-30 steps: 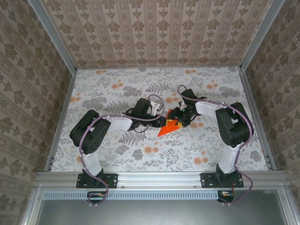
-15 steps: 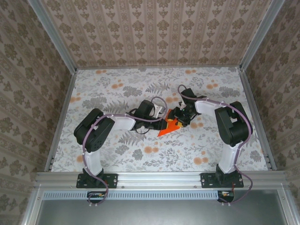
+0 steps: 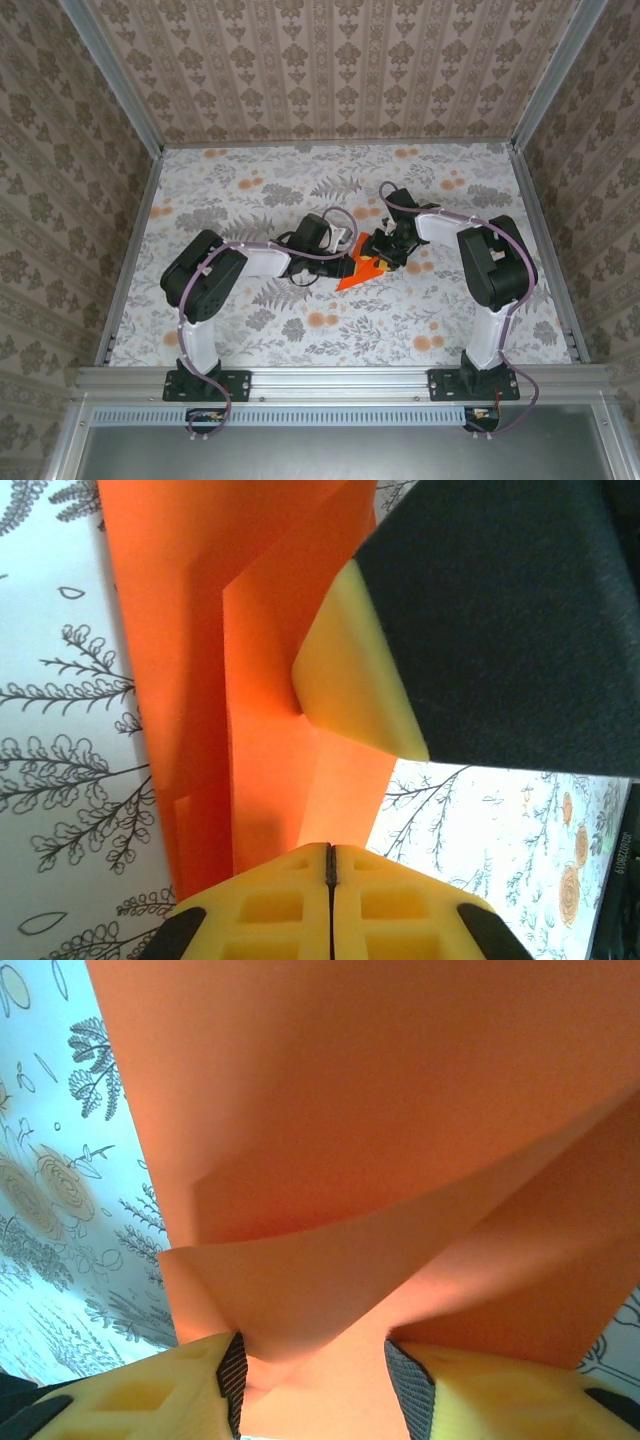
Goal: Fold a paper plane with a square sheet of paper (pick it up from the middle)
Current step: Fourth fold the wing at the center of the table.
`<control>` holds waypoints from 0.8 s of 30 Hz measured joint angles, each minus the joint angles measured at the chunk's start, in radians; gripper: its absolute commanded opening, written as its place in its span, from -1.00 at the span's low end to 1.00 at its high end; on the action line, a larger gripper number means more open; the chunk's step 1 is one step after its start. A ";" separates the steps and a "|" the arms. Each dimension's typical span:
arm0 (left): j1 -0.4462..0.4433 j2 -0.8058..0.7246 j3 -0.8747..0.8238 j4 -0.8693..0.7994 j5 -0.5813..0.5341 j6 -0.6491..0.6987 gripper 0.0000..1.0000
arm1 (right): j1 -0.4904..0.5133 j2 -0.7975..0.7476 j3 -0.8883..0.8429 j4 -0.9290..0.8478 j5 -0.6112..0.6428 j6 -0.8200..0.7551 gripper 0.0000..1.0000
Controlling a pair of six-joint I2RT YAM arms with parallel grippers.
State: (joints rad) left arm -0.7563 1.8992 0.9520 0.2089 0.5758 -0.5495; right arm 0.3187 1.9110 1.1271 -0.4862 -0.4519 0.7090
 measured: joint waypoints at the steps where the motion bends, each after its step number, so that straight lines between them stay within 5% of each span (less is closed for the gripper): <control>1: 0.000 0.002 0.000 0.000 0.000 0.000 -0.89 | 0.000 0.002 0.002 -0.004 0.002 0.000 -0.07; 24: 0.000 0.002 -0.009 0.000 -0.034 0.000 -0.96 | 0.015 0.028 0.049 -0.060 0.036 0.003 0.04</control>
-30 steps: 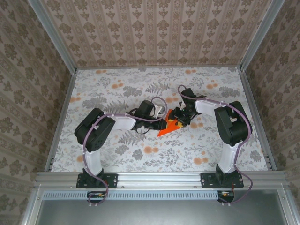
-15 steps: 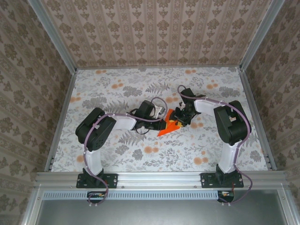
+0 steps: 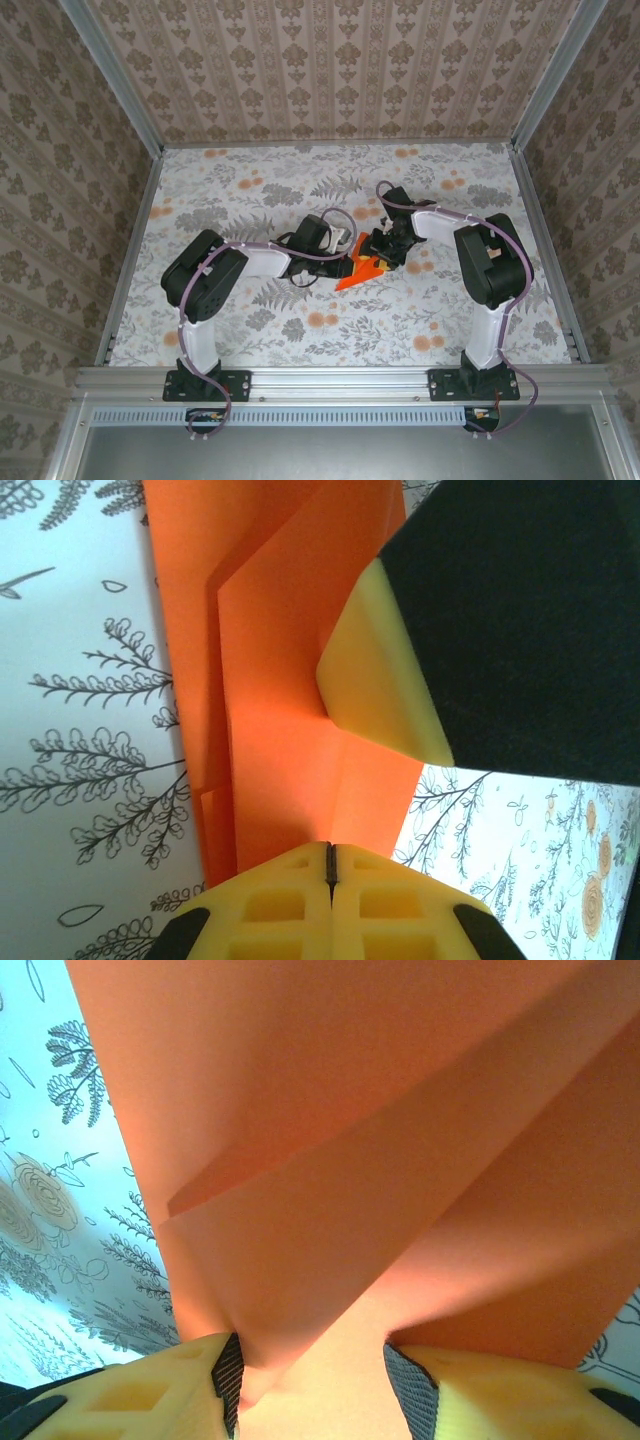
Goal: Fold a paper plane with a square sheet of paper (pick it up from the middle)
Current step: Fourth fold the wing at the center of the table.
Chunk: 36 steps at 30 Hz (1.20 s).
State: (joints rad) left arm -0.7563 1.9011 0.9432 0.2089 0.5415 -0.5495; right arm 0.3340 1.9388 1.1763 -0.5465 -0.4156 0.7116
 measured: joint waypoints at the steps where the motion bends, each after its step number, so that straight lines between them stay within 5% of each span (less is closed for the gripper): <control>1: 0.000 0.000 -0.001 0.000 -0.001 0.000 -0.96 | 0.001 0.001 0.002 -0.002 0.002 0.002 0.04; 36: 0.000 0.017 -0.003 -0.004 -0.015 -0.001 -1.00 | 0.018 -0.002 0.035 -0.038 0.041 0.026 -0.02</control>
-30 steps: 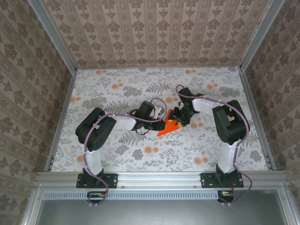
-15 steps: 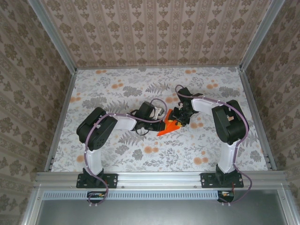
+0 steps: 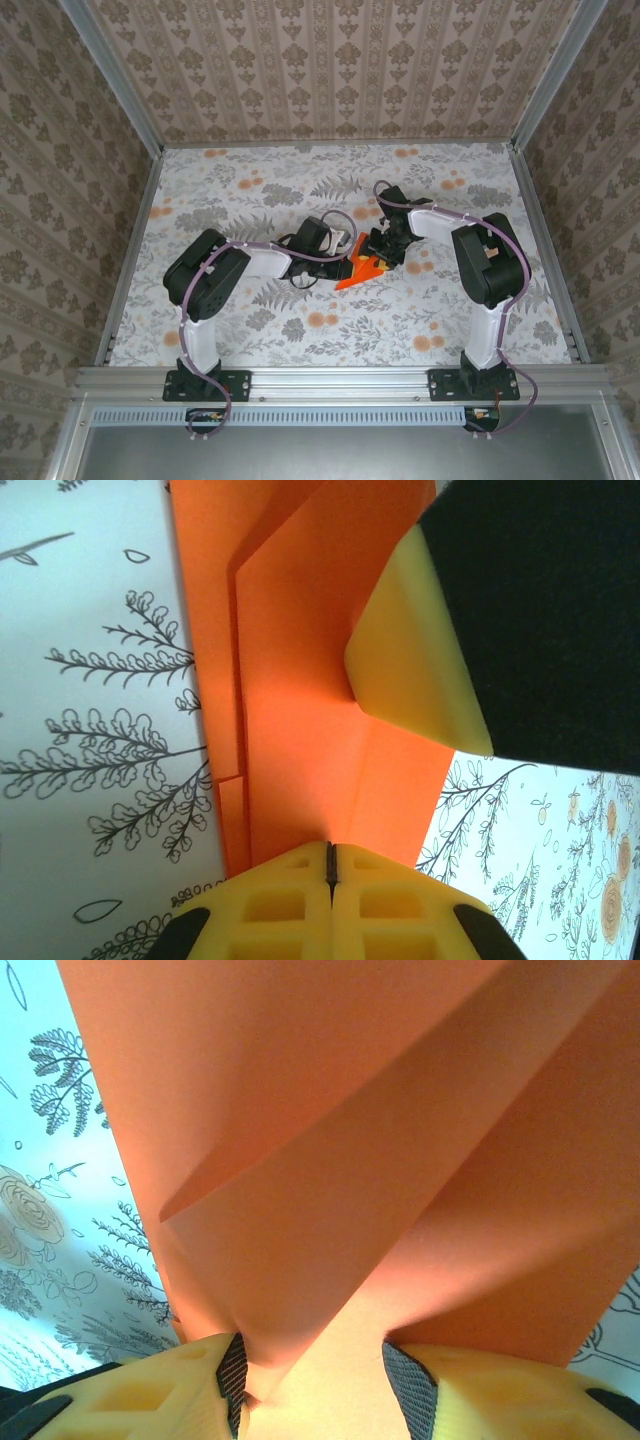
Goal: Fold a paper plane with a square sheet of paper (pick it up from the middle)
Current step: Fourth fold the wing at the center of the table.
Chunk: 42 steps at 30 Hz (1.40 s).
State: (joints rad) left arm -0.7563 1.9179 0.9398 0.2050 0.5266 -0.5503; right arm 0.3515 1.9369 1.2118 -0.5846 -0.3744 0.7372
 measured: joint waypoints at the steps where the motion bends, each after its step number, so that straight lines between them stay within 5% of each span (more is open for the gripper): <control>1: 0.000 0.000 0.000 0.000 0.000 0.000 -1.00 | 0.000 -0.003 0.001 0.000 -0.001 0.000 -0.02; 18: -0.001 0.000 0.002 -0.008 -0.004 0.000 -1.00 | -0.070 -0.197 -0.021 0.061 -0.090 -0.058 -0.12; 42: -0.002 -0.006 0.002 -0.015 -0.011 -0.027 -1.00 | -0.065 0.001 -0.009 0.052 -0.122 -0.107 -0.13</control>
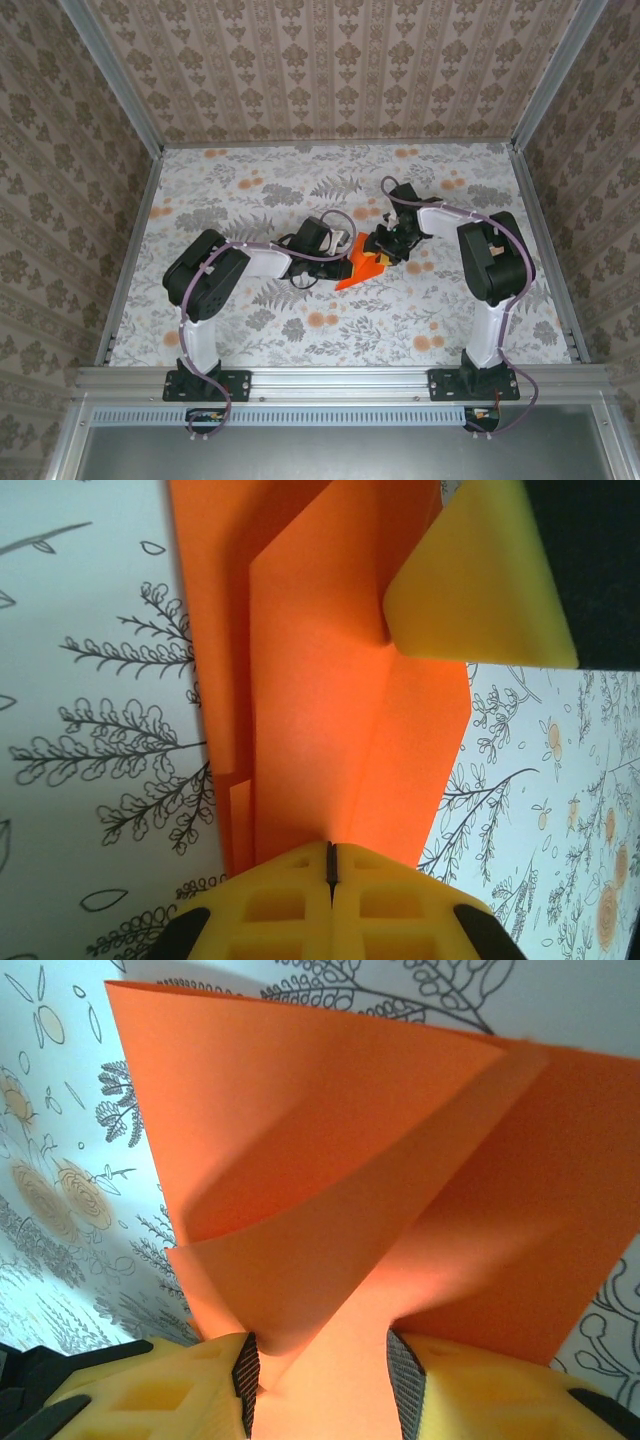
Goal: Fold a paper plane with a square sheet of paper (pick it up from the middle)
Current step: Fourth fold the wing at the center of the table.
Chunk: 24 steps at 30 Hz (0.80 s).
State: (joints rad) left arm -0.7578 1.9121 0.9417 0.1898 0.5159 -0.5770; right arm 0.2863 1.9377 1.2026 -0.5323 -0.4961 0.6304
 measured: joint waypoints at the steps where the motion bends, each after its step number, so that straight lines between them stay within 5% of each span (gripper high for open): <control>1: 0.000 -0.002 0.001 -0.004 0.000 0.000 -1.00 | 0.002 0.006 0.009 -0.011 0.007 0.000 -0.12; 9: 0.017 -0.009 0.011 -0.028 0.018 -0.019 -0.83 | 0.027 0.019 0.042 -0.059 0.075 -0.003 -0.08; 24: 0.033 -0.010 0.067 0.000 0.069 -0.060 -0.83 | 0.042 0.029 0.060 -0.078 0.112 0.001 -0.03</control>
State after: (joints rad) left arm -0.7250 1.9026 1.0088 0.1902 0.5846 -0.6365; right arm 0.3283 1.9667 1.2629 -0.6102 -0.3843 0.6312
